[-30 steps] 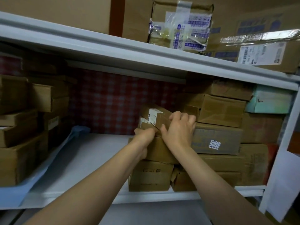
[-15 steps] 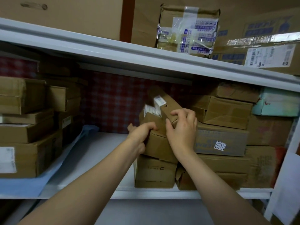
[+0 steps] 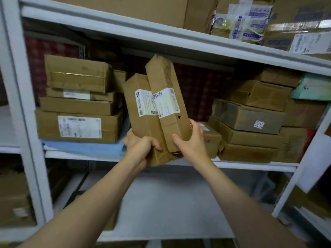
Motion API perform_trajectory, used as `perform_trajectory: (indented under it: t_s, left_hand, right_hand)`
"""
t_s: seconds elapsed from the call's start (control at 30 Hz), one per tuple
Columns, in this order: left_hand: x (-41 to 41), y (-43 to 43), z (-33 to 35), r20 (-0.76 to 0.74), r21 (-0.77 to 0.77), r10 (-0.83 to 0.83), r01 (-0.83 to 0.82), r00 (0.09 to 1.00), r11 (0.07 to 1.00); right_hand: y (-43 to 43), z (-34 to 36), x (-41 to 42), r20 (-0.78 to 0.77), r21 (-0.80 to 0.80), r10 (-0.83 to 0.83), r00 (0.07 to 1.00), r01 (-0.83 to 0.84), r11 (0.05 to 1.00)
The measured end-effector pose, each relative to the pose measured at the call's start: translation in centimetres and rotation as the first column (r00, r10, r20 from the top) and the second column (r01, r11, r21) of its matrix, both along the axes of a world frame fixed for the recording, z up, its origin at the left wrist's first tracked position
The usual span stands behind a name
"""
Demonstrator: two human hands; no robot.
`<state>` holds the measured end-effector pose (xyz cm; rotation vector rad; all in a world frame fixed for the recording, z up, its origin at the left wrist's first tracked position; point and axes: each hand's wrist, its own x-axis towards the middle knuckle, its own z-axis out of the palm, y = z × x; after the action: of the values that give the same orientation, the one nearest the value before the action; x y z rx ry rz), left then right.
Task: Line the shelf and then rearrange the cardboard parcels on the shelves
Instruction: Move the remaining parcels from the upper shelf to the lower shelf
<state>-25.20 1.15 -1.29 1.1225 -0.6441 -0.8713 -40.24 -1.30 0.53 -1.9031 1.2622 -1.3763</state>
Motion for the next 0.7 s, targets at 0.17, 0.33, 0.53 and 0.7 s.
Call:
perform_trajectory:
  t_s: [0.17, 0.33, 0.53, 0.7]
  left_hand:
    - [2.7, 6.4, -5.2, 0.197, 0.138, 0.073, -0.102, 0.978, 0.985]
    - [4.7, 10.8, -10.5, 0.356, 0.306, -0.028, -0.088, 0.934, 0.948]
    - [6.2, 12.5, -17.2, 0.375, 0.528, -0.077, -0.145, 0.924, 0.837]
    - [7.2, 13.2, -23.5, 0.300, 0.693, -0.106, -0.141, 0.948, 0.707]
  right_hand:
    - [4.2, -5.2, 1.4, -0.035, 0.404, 0.178, 0.983, -0.149, 0.903]
    - [6.4, -9.9, 2.1, -0.087, 0.608, 0.188, 0.978, -0.098, 0.788]
    - [6.8, -16.4, 3.1, -0.204, 0.703, 0.241, 0.949, -0.030, 0.711]
    - [6.9, -23.1, 2.6, -0.351, 0.783, 0.263, 0.899, 0.128, 0.609]
